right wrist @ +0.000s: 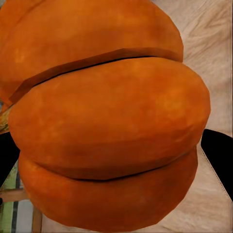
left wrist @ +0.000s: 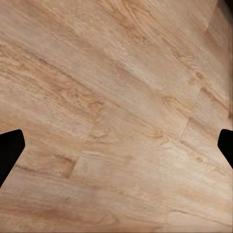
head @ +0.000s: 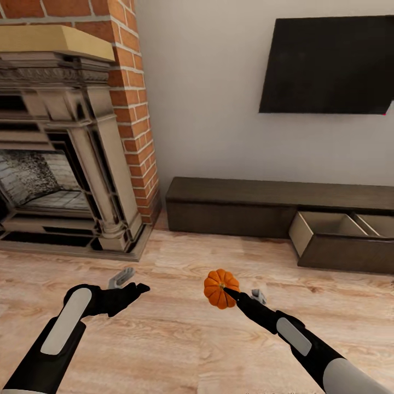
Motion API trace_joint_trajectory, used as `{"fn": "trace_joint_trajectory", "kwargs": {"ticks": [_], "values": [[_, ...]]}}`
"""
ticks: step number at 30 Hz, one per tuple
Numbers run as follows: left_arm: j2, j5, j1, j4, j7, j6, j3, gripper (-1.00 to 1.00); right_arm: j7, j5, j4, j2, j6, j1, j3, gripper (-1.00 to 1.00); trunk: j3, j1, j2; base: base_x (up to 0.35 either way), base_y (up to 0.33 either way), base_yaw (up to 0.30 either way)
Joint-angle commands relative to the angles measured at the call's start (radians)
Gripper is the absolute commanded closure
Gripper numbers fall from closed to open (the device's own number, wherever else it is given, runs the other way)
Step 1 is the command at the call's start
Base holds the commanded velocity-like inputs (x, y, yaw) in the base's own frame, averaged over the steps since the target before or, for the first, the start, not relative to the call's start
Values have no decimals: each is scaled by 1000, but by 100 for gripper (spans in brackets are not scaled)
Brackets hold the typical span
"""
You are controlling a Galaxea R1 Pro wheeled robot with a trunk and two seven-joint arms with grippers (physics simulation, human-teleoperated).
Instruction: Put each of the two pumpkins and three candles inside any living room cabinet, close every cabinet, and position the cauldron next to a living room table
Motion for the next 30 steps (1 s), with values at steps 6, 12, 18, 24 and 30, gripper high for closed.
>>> {"fn": "trace_joint_trajectory", "kwargs": {"ticks": [6, 12, 18, 24, 30], "values": [[1, 10, 0, -1, 10, 0, -3, -100, 0, -12, 0, -1, 3, -1, 4, 100, 22, -23, 42, 0, 0, -288], [1, 10, 0, 0, 10, 0, -3, -100, 0, -14, 0, -1, 3, -1, 3, 100, 45, -46, 84, 0, 0, -287], [1, 10, 0, 0, 10, 0, -3, -100, 0, -14, 0, -1, 3, -1, 3, 100, 69, -69, 126, 0, 0, -275], [1, 28, 0, 0, 10, 0, -4, -100, 0, -14, 0, -1, 2, -1, 3, 100, 93, -92, 168, 0, 0, -264], [2, 61, 0, 0, 10, 0, -6, -100, 0, -14, 1, -1, 1, -1, 3, 100, 117, -115, 210, 0, 0, -262]]}}
